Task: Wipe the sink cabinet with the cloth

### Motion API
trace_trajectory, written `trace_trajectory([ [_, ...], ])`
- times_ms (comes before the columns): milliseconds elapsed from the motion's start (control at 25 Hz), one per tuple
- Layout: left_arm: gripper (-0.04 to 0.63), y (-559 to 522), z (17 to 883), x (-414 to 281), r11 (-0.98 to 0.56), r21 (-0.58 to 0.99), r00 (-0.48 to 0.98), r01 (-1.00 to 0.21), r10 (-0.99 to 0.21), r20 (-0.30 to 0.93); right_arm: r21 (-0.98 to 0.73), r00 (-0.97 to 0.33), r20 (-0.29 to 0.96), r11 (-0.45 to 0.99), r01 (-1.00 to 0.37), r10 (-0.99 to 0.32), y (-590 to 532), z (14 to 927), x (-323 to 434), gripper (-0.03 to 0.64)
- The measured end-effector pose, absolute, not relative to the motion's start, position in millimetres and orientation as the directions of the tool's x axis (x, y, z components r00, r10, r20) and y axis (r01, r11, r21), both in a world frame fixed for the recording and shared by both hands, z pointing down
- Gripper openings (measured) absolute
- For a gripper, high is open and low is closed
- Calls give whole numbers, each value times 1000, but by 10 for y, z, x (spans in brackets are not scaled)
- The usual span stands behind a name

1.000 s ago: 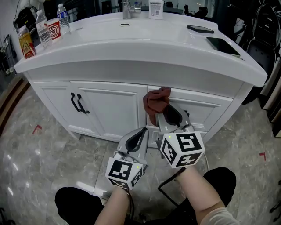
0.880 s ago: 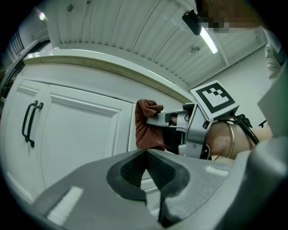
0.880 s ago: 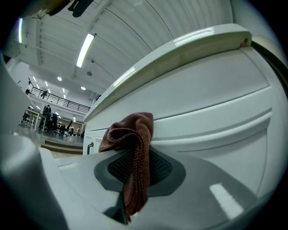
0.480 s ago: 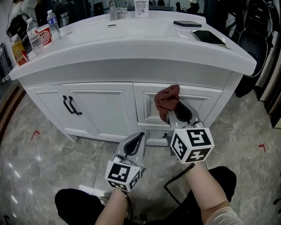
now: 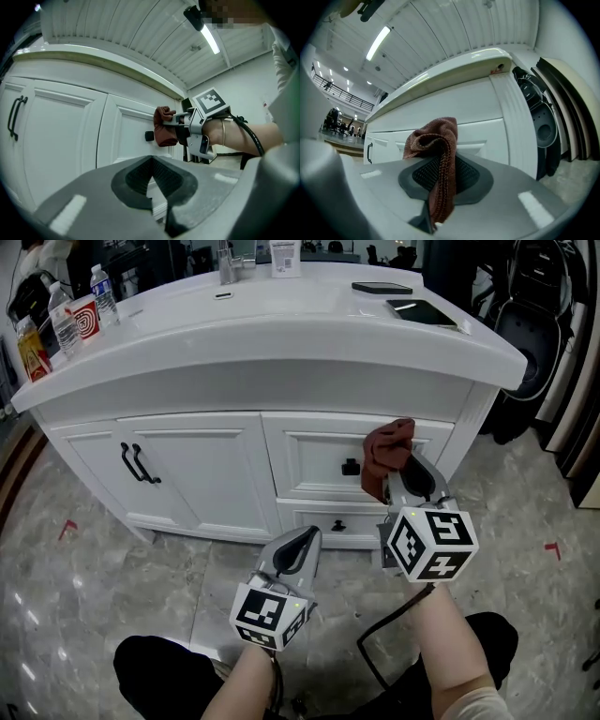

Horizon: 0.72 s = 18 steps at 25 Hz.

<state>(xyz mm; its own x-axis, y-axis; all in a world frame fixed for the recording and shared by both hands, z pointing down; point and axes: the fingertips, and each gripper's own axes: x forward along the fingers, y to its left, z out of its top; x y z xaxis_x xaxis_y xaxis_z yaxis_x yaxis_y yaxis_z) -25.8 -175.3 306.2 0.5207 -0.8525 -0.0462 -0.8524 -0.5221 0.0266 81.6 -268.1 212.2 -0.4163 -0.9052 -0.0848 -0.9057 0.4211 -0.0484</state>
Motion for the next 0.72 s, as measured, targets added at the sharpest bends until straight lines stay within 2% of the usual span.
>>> trace_trajectory([
  [520, 0, -1817, 3118, -9, -572, 45, 570, -819, -820, -56, -71, -182, -60, 187, -980, -981, -2565, 2177, 1563, 92],
  [600, 0, -1802, 3141, -115, -552, 38, 550, -833, -834, -52, -71, -194, -68, 199, -977, -979, -2481, 2202, 1459, 92],
  [720, 0, -1781, 3216, -314, -517, 52, 515, -855, -856, -44, -59, -287, -92, 293, -954, -953, -2353, 2231, 1003, 92],
])
